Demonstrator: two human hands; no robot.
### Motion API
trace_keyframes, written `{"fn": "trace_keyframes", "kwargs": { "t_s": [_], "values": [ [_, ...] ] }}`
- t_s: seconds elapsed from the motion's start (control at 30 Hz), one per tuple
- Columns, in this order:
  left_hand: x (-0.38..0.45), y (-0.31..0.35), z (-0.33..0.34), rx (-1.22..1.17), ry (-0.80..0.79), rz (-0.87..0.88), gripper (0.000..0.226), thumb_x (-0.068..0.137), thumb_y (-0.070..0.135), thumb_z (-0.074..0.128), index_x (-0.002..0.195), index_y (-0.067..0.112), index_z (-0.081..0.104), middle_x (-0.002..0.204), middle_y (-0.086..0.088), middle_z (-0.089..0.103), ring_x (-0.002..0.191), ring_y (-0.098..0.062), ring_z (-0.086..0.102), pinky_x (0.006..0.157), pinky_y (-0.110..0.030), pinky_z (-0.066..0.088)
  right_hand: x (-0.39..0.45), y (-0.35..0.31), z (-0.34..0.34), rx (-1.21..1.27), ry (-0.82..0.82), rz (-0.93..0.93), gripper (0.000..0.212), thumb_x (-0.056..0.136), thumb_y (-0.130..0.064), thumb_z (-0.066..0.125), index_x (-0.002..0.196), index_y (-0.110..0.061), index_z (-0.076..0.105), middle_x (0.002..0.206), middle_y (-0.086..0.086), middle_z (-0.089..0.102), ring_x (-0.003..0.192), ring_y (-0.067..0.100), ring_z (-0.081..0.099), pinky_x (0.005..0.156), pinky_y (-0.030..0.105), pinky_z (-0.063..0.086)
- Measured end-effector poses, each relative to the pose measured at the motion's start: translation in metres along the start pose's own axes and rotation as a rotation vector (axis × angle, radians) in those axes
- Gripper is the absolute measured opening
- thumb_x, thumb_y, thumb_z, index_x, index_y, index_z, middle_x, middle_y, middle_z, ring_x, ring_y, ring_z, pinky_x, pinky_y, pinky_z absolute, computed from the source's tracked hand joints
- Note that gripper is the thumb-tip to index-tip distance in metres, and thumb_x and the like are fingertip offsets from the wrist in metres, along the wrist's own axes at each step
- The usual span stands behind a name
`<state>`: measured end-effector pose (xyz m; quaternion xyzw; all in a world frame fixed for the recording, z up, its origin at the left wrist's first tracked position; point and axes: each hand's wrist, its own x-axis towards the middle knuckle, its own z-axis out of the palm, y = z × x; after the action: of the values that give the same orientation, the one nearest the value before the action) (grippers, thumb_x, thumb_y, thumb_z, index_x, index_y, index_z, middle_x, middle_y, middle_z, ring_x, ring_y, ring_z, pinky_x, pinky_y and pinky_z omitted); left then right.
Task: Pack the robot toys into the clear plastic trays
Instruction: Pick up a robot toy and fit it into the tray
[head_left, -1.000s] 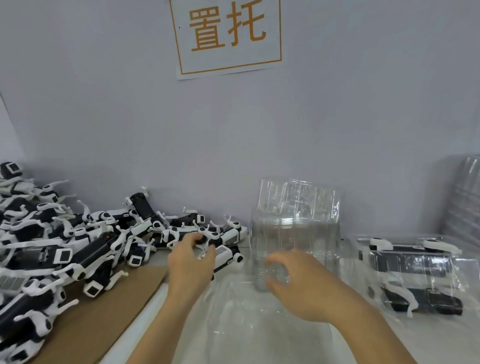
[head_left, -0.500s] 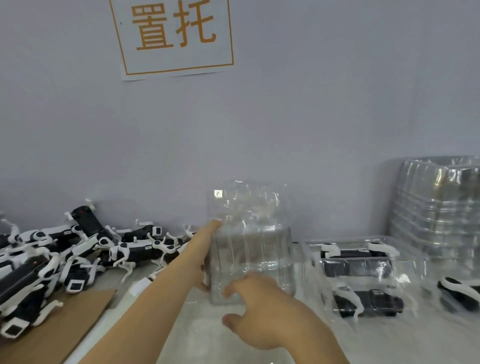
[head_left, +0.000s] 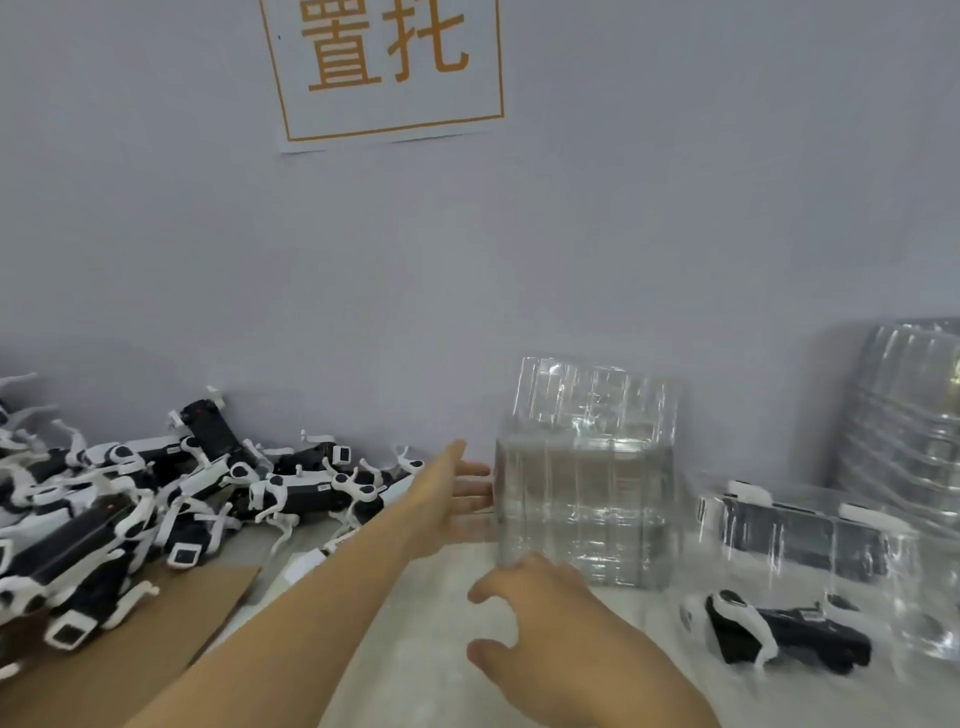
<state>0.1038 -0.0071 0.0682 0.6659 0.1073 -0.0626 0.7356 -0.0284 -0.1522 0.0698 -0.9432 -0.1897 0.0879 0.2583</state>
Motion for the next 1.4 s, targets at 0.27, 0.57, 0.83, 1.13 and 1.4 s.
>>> {"fn": "trace_keyframes", "kwargs": {
  "t_s": [0.27,0.57,0.83,1.13,1.4],
  "values": [
    [0.039,-0.004,-0.091,1.539,0.365,0.149,0.056,0.085,0.032,0.066,0.134,0.015,0.044,0.134,-0.008,0.050,0.128,-0.032,0.041,0.102,-0.041,0.041,0.006,0.001,0.001,-0.046,-0.012,-0.001,0.046,0.095,-0.048,0.056,0.139,-0.043,0.044,0.144,-0.013,0.032,0.139,0.013,0.023,0.109,0.038,0.035],
    [0.054,-0.007,-0.101,1.738,0.213,0.236,0.049,0.096,0.021,0.051,0.142,0.016,0.036,0.140,-0.017,0.046,0.119,-0.037,0.056,0.093,-0.045,0.048,0.011,0.000,0.001,-0.092,-0.046,0.009,0.046,0.094,-0.048,0.057,0.138,-0.043,0.045,0.142,-0.013,0.031,0.136,0.014,0.023,0.110,0.040,0.034],
    [0.000,0.004,-0.141,1.121,0.199,0.642,0.022,0.088,0.016,0.073,0.100,0.026,0.058,0.090,0.012,0.063,0.083,-0.005,0.061,0.066,-0.010,0.041,0.005,-0.002,-0.001,-0.045,-0.035,0.018,0.045,0.095,-0.049,0.055,0.138,-0.043,0.045,0.143,-0.015,0.032,0.138,0.013,0.023,0.112,0.042,0.032],
    [-0.072,0.012,-0.105,0.423,0.389,0.711,0.026,0.096,0.026,0.062,0.117,0.011,0.059,0.092,0.005,0.071,0.072,0.005,0.066,0.056,-0.013,0.050,-0.009,-0.016,-0.007,-0.030,0.181,-0.024,0.048,0.097,-0.056,0.046,0.143,-0.045,0.036,0.143,-0.019,0.039,0.136,0.006,0.033,0.115,0.034,0.028],
    [-0.144,0.012,-0.030,0.573,0.137,0.880,0.037,0.079,0.057,0.071,0.090,0.021,0.067,0.072,0.008,0.070,0.057,-0.015,0.065,0.057,-0.032,0.055,0.001,-0.042,-0.007,0.990,0.426,-0.175,0.053,0.078,-0.073,0.045,0.120,-0.044,0.058,0.109,-0.019,0.070,0.096,-0.001,0.068,0.084,0.035,0.059]
  ]
}}
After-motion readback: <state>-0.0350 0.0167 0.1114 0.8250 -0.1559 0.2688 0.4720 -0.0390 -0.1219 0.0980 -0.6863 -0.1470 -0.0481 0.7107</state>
